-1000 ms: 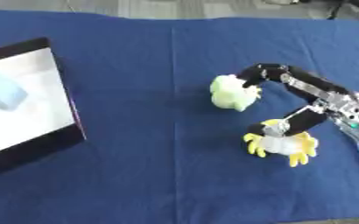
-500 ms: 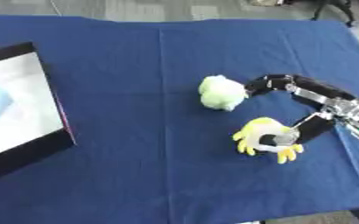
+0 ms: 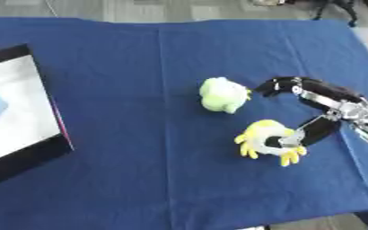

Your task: Pick up the objects with one hand, pass them to the other hand, and then place them into the box on the other side of the table.

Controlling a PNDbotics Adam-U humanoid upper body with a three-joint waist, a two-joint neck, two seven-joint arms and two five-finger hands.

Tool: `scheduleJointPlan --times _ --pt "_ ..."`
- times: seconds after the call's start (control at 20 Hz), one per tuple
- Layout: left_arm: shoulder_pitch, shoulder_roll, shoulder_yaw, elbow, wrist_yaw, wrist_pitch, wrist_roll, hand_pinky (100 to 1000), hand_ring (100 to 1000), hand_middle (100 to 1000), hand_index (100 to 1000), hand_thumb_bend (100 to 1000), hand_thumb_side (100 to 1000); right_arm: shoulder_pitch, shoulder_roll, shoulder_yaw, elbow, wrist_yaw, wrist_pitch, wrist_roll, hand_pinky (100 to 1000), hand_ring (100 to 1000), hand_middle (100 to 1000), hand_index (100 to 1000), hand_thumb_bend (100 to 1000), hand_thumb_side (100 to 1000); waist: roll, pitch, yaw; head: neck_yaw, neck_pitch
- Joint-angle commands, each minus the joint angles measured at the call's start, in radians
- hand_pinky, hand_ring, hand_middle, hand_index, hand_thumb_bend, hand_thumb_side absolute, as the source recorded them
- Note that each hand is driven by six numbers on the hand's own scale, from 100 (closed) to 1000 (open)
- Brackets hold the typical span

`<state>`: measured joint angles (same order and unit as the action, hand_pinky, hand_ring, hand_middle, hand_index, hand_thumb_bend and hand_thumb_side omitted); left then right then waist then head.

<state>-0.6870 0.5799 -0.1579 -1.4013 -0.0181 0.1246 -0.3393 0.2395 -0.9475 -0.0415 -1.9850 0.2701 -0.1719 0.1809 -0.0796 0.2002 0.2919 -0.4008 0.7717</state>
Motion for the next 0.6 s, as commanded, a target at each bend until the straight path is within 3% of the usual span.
scheduleJointPlan --times 0.05,0.6 --pt "-0.015 0.023 0.004 -0.01 -0.005 0.003 0.0 1000 800 701 687 100 566 0.005 -0.037 -0.014 -0.015 0.051 0.048 -0.008 821 820 841 893 570 465 -0.009 -0.033 0.0 -0.007 -0.002" --pt "-0.013 0.015 0.012 -0.009 -0.005 0.013 0.0 1000 797 692 679 100 576 0.032 -0.003 0.027 -0.015 0.224 0.143 0.049 841 839 837 885 575 546 -0.003 -0.025 0.005 -0.013 -0.002"
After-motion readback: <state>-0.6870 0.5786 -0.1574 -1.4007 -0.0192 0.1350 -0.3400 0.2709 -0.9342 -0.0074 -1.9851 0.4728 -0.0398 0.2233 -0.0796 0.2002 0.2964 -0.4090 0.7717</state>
